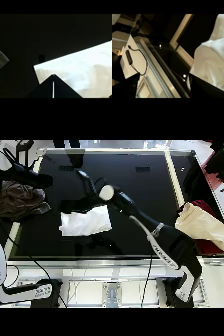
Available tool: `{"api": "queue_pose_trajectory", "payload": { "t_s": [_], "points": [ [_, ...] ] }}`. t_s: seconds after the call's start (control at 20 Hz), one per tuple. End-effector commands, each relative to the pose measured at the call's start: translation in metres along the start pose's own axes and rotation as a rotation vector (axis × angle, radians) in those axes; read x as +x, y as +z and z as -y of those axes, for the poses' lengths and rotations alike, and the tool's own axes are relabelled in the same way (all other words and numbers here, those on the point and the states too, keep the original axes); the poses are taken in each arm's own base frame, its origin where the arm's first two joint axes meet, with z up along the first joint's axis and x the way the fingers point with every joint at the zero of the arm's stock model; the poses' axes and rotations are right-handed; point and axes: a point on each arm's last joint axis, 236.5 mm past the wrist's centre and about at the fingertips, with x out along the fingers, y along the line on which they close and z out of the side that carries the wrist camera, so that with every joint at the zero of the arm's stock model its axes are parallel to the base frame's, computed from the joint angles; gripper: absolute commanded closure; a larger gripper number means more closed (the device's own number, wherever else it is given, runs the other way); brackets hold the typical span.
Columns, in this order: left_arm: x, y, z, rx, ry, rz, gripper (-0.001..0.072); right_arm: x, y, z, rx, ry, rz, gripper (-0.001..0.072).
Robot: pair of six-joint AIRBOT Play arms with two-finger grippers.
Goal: Fold the shirts.
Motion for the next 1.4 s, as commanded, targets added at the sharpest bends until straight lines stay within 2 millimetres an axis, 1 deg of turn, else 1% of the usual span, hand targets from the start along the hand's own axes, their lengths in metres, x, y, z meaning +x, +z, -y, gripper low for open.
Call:
{"api": "queue_pose_trajectory", "payload": {
  "t_s": [0.0,0.05,0.1,0.15,0.2,0.25,0.3,0.35,0.4,0.45,0.5,0.55,0.6,0.65,0.7,0.75,0.8,0.85,0.95,1.1,1.2,1.25,1.3,1.35],
  "points": [
    [-0.006,0.001,-0.002,-0.01,0.0,0.011,0.0696,-0.002,0.027,0.002,-0.055,-0.03,0.089,0.0038],
    [-0.006,0.001,0.001,-0.012,-0.011,0.013,0.0696,-0.016,0.035,0.014,-0.067,-0.056,0.077,0.0038],
    [-0.006,0.002,0.004,-0.015,-0.022,0.016,0.0696,-0.035,0.043,0.034,-0.076,-0.103,0.054,0.0039],
    [-0.006,0.002,0.005,-0.015,-0.026,0.016,0.0696,-0.057,0.048,0.065,-0.083,-0.18,0.032,0.0044],
    [-0.006,0.002,0.006,-0.015,-0.029,0.016,0.0696,-0.081,0.05,0.105,-0.084,-0.288,-0.005,0.0091],
    [-0.006,0.002,0.006,-0.013,-0.03,0.016,0.0696,-0.106,0.047,0.149,-0.041,-0.401,-0.045,0.0121],
    [-0.006,0.002,0.006,-0.014,-0.03,0.016,0.0696,-0.131,0.04,0.19,0.027,-0.486,-0.078,0.0116],
    [-0.005,0.002,0.006,-0.013,-0.03,0.016,0.0696,-0.147,0.034,0.218,0.094,-0.511,-0.093,0.0116],
    [-0.005,0.002,0.006,-0.013,-0.029,0.016,0.0696,-0.155,0.027,0.242,0.156,-0.512,-0.094,0.0115],
    [-0.005,0.002,0.006,-0.014,-0.029,0.016,0.0696,-0.159,0.018,0.263,0.205,-0.502,-0.093,0.0114],
    [-0.004,0.003,0.007,-0.015,-0.035,0.016,0.0696,-0.157,0.007,0.279,0.251,-0.488,-0.1,0.0113],
    [-0.004,0.003,0.009,-0.018,-0.044,0.015,0.0696,-0.149,-0.011,0.29,0.301,-0.452,-0.128,0.0075],
    [-0.003,0.002,0.009,-0.018,-0.044,0.013,0.0696,-0.138,-0.029,0.295,0.34,-0.403,-0.163,0.0069],
    [-0.002,0.002,0.009,-0.018,-0.044,0.011,0.0696,-0.124,-0.043,0.295,0.377,-0.335,-0.193,0.0053],
    [-0.002,0.002,0.009,-0.018,-0.044,0.011,0.0696,-0.11,-0.048,0.29,0.407,-0.262,-0.199,0.003],
    [-0.002,0.002,0.009,-0.018,-0.044,0.011,0.0696,-0.095,-0.045,0.279,0.428,-0.173,-0.181,0.003],
    [-0.002,0.002,0.009,-0.018,-0.045,0.011,0.0696,-0.084,-0.036,0.272,0.447,-0.106,-0.14,0.003],
    [-0.002,0.002,0.009,-0.018,-0.045,0.011,0.0696,-0.075,-0.028,0.268,0.478,-0.06,-0.101,0.003],
    [-0.002,0.002,0.009,-0.018,-0.045,0.011,0.0696,-0.061,-0.025,0.26,0.536,0.013,-0.085,0.003],
    [-0.002,0.002,0.009,-0.018,-0.045,0.011,0.0696,-0.042,-0.03,0.251,0.546,0.039,-0.108,0.0037],
    [-0.002,0.002,0.009,-0.018,-0.045,0.011,0.0696,-0.029,-0.041,0.241,0.557,0.031,-0.146,0.0046],
    [-0.002,0.002,0.009,-0.018,-0.045,0.011,0.0696,-0.024,-0.047,0.236,0.557,0.027,-0.168,0.0094],
    [-0.002,0.002,0.009,-0.018,-0.045,0.011,0.0696,-0.019,-0.055,0.232,0.544,0.022,-0.194,0.012],
    [-0.002,0.002,0.009,-0.018,-0.045,0.011,0.0696,-0.018,-0.061,0.227,0.538,0.025,-0.219,0.012]
  ]
}}
